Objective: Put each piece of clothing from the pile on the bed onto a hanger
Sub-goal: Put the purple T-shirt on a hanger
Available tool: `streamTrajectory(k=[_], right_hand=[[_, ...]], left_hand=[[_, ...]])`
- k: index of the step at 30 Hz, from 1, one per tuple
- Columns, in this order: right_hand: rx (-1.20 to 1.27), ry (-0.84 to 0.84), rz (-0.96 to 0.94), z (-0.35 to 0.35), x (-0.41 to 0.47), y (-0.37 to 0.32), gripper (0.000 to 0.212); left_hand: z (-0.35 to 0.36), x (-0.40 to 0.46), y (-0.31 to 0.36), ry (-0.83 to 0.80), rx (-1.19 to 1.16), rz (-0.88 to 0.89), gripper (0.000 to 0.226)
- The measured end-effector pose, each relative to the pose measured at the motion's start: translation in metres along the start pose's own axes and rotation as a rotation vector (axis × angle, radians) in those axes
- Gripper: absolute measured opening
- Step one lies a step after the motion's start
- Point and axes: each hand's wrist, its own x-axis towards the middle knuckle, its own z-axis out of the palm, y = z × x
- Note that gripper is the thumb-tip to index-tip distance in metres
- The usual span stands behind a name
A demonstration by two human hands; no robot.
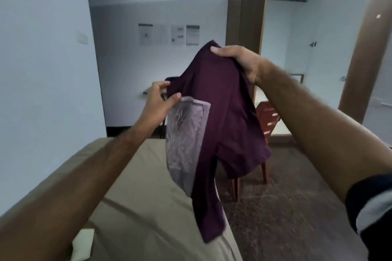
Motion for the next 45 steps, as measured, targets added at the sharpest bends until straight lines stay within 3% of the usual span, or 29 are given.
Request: streamTrajectory(k=[5, 7, 8, 10, 12, 13, 18, 23, 32, 35, 39, 42, 45], right_hand=[[-0.125, 0.060, -0.072, -0.015, -0.008, -0.020, 0.023], [-0.100, 0.087, -0.126, -0.023, -0.012, -0.024, 0.021], [-0.096, 0.089, -0.146, -0.027, -0.015, -0.027, 0.020], [-0.134, 0.070, -0.170, -0.036, -0.024, -0.033, 0.021], [-0.189, 0.027, -0.173, -0.044, -0.032, -0.039, 0.021], [-0.219, 0.000, -0.172, -0.049, -0.037, -0.041, 0.018], [-0.326, -0.085, -0.266, -0.061, -0.050, -0.052, 0.020], [-0.432, -0.037, -0.310, -0.060, -0.052, -0.054, 0.026], [-0.453, 0.182, -0.318, -0.048, -0.036, -0.038, 0.017], [-0.459, 0.219, -0.323, -0.042, -0.031, -0.038, 0.018], [-0.515, 0.251, -0.309, -0.054, -0.028, -0.039, 0.019], [-0.571, 0.266, -0.290, -0.075, -0.029, -0.036, 0.022], [-0.619, 0.251, -0.281, -0.081, -0.025, -0.032, 0.017]], left_hand=[[0.011, -0.001, 0.017, -0.089, 0.176, -0.012, 0.108], [0.012, -0.008, 0.023, -0.200, 0.004, -0.161, 0.136], [0.011, -0.013, 0.027, -0.270, -0.118, -0.239, 0.139], [0.009, -0.024, 0.031, -0.465, -0.329, -0.372, 0.117], [0.007, -0.039, 0.034, -0.653, -0.456, -0.398, 0.080], [0.008, -0.046, 0.038, -0.702, -0.486, -0.386, 0.072], [0.009, -0.058, 0.044, -0.720, -0.605, -0.396, 0.088], [0.021, -0.069, 0.050, -0.760, -0.646, -0.276, 0.064], [0.067, -0.096, 0.056, -0.654, -0.220, -0.182, 0.067], [0.076, -0.098, 0.036, -0.589, -0.173, -0.186, 0.052], [0.054, -0.077, 0.020, -0.285, -0.166, -0.197, 0.008], [0.010, -0.040, 0.021, -0.047, -0.129, -0.204, 0.015], [-0.034, -0.004, 0.052, 0.049, -0.057, -0.112, 0.018]])
